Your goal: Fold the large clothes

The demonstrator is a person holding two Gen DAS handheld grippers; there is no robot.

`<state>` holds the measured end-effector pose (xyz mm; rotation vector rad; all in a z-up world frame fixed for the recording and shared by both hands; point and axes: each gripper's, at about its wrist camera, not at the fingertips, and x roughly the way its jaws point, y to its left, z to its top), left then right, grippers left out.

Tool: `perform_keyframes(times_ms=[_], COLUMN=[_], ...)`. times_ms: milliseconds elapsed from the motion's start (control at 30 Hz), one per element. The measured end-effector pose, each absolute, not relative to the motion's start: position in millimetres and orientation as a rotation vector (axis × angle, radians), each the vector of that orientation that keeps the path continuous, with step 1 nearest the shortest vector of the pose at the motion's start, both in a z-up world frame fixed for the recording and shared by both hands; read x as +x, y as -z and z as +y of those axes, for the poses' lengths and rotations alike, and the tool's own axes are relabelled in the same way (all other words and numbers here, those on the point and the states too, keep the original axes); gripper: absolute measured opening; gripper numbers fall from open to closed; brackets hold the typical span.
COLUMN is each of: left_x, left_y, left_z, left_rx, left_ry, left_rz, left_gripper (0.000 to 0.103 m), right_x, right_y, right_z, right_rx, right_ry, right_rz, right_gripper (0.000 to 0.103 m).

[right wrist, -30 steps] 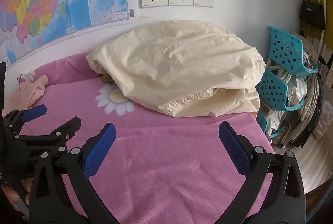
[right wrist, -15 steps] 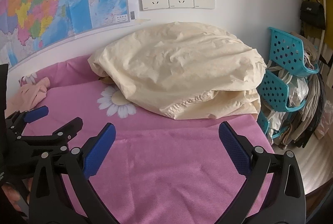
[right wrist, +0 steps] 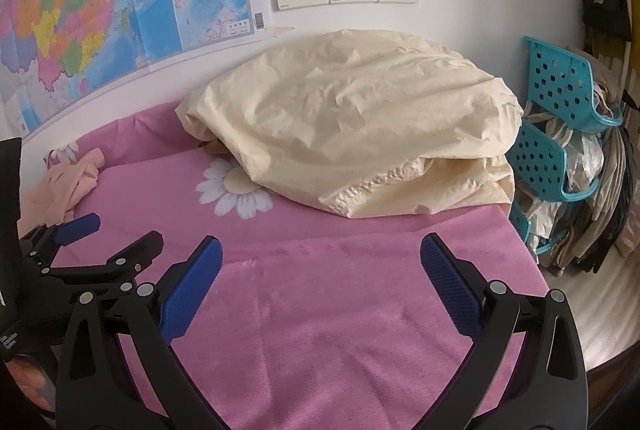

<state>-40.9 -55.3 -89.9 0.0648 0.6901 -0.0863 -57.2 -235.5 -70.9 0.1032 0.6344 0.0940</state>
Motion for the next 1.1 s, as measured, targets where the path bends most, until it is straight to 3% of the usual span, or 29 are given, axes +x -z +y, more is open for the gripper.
perform_keyframes(times_ms=[833, 1100], left_x=[-50.5, -48.2], left_y=[98.5, 106.8], left_z=[-45.3, -41.2], left_rx=[0.026, 0.034], left_ry=[0.072, 0.048], left_rz=[0.707, 0.738], left_gripper=[0.097, 0.092], right_x=[-61.0, -61.0], right_y=[79.4, 85.0], right_z=[-219.7, -213.9], right_rx=[0.106, 0.103], right_ry=[-0.152, -0.154], right_rz=[0.639, 0.649], right_gripper=[0.098, 0.098])
